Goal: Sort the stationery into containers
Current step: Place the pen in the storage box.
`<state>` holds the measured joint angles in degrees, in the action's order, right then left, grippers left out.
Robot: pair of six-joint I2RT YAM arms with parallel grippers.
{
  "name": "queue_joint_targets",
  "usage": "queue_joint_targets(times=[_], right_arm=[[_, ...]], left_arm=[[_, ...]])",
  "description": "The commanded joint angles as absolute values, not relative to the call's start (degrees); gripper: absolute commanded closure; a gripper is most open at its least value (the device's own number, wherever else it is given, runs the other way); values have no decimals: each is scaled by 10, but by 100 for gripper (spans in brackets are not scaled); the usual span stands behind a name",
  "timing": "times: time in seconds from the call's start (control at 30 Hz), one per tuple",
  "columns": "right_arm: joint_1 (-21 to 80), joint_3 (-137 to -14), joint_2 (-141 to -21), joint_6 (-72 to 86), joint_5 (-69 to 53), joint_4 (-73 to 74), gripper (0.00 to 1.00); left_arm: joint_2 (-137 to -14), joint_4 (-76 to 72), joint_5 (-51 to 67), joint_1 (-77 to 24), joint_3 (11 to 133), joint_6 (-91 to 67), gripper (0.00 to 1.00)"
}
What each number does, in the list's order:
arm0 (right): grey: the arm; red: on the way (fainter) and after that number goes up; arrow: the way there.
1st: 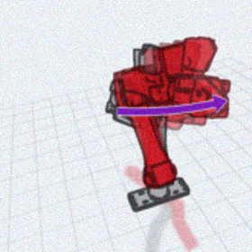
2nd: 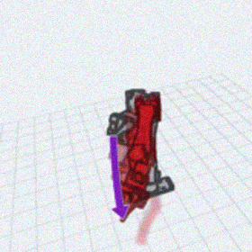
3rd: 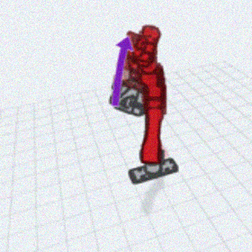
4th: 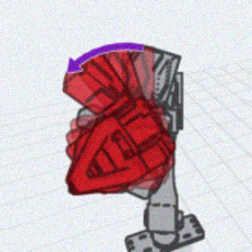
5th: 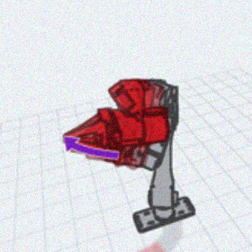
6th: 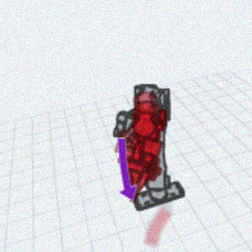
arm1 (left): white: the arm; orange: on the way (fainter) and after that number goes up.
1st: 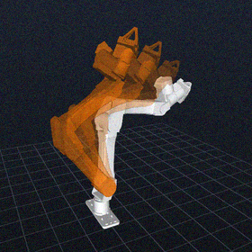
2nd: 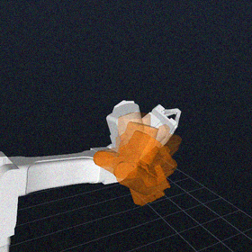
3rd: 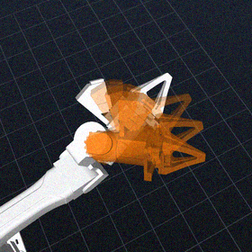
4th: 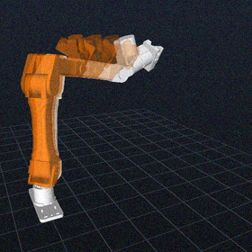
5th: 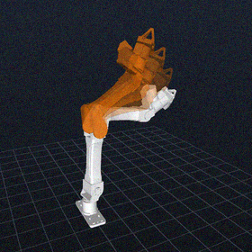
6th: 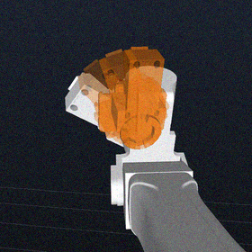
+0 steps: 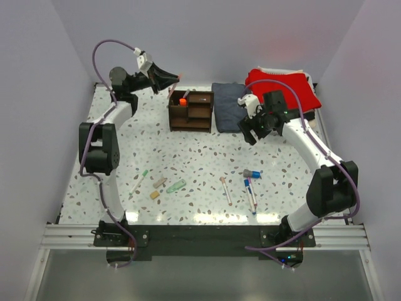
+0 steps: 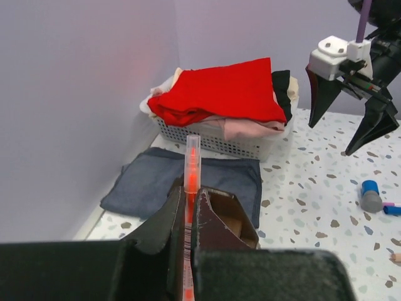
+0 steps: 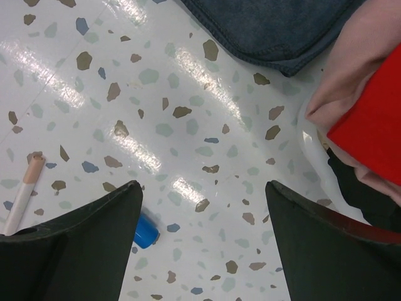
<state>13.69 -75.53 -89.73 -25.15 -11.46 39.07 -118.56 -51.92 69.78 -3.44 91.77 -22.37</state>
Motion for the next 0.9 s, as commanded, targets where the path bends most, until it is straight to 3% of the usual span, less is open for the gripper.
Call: queue_joint_targets(times=[0.0,0.6,0.8,0.87], right_arm=[[135,-778,-892,-244,-91,415,17],[136,-796,-912,-259,-68,452,17],[139,-809,-931,-259,-67,454,16],[141,-809,-936,-259,-67,453,16]], left_arm=[[-1225,-750,687,-29,960,-406,100],[-1342,-763,668,-32,997,-412,99],[-1364,-755,664,-41,1013,-402,95],[-1371,-751,663,-46,1017,-403,88]])
